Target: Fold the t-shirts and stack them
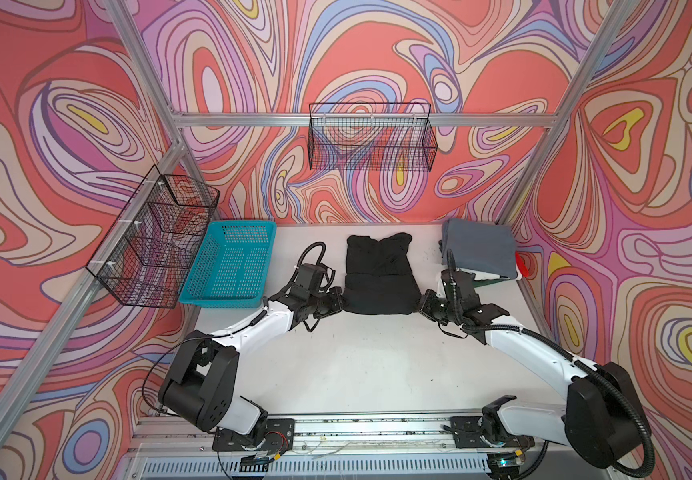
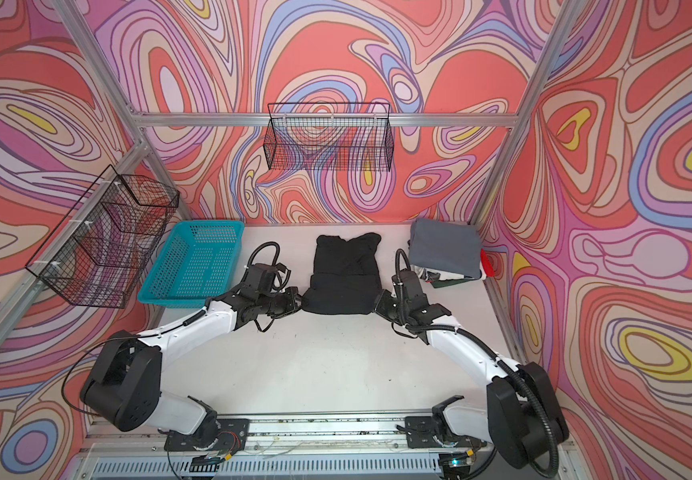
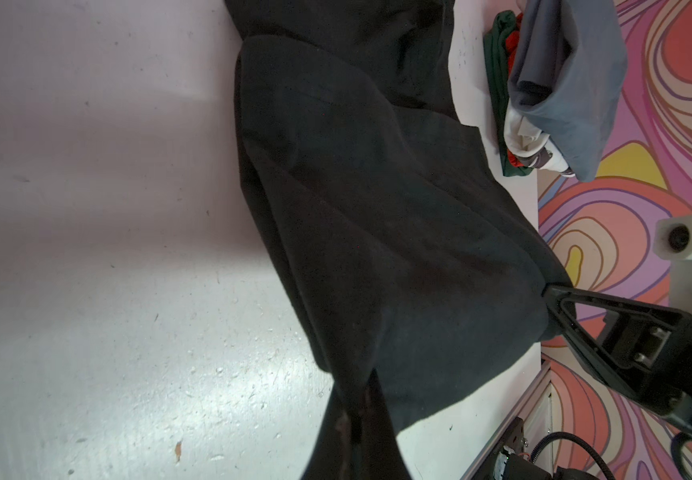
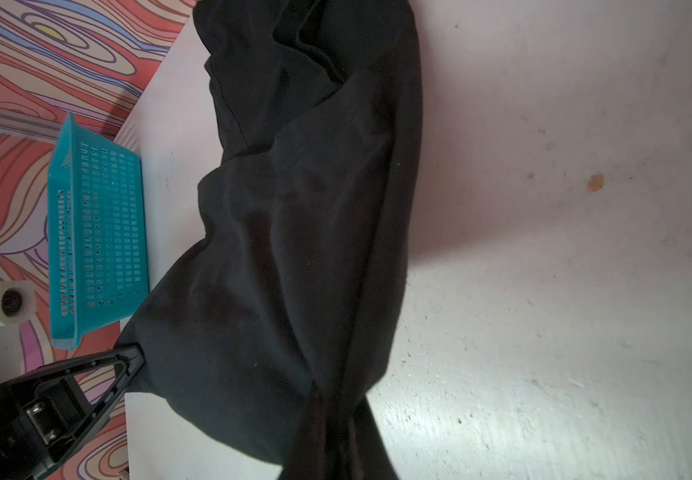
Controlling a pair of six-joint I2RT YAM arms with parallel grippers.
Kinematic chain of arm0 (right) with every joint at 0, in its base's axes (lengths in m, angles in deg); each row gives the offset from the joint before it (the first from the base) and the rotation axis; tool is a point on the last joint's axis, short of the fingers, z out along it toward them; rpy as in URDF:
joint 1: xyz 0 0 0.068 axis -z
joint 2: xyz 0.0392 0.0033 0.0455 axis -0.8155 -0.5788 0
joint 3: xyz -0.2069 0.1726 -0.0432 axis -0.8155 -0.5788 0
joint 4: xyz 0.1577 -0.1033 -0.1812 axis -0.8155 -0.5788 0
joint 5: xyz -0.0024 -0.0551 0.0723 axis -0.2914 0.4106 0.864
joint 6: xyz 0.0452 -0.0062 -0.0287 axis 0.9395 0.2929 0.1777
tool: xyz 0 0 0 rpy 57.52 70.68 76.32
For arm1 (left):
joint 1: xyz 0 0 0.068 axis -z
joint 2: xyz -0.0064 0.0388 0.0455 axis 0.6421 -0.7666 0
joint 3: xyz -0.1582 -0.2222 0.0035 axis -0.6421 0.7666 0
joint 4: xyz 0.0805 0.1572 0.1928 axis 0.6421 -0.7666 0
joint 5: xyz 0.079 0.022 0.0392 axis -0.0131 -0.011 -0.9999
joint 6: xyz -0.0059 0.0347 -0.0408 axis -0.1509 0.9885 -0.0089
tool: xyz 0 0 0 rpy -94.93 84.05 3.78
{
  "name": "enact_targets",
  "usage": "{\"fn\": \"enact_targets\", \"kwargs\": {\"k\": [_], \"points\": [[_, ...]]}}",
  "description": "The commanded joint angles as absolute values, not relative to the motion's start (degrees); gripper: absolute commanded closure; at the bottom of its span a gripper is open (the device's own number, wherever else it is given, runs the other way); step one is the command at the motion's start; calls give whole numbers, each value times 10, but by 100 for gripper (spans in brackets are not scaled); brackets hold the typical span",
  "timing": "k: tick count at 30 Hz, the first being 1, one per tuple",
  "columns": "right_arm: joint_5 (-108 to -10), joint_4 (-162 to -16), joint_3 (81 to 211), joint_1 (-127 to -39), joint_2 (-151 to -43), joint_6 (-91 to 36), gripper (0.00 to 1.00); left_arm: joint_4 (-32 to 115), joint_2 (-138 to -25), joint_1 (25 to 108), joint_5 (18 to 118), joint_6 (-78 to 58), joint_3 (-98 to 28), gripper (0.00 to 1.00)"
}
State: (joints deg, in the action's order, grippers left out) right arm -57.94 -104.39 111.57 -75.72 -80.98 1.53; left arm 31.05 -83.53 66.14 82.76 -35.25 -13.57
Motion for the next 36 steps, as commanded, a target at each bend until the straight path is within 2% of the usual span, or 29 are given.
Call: {"fn": "enact_targets", "kwargs": {"k": [1,10,26,36], "points": [[-596,-1053,1125,-757,-780,24,100,295,-803,660,830,-351,-151,100],[-575,-1036,1094,-762,-717,54,100,281,-727,664,834,-363,-121,100],[-696,-1112,1121,-890,-622,92,100,206,-576,741,739,-381,-83,100],[-719,-1112,1095,-890,-601,118,100,197,-559,741,720,-383,-87,100]]}}
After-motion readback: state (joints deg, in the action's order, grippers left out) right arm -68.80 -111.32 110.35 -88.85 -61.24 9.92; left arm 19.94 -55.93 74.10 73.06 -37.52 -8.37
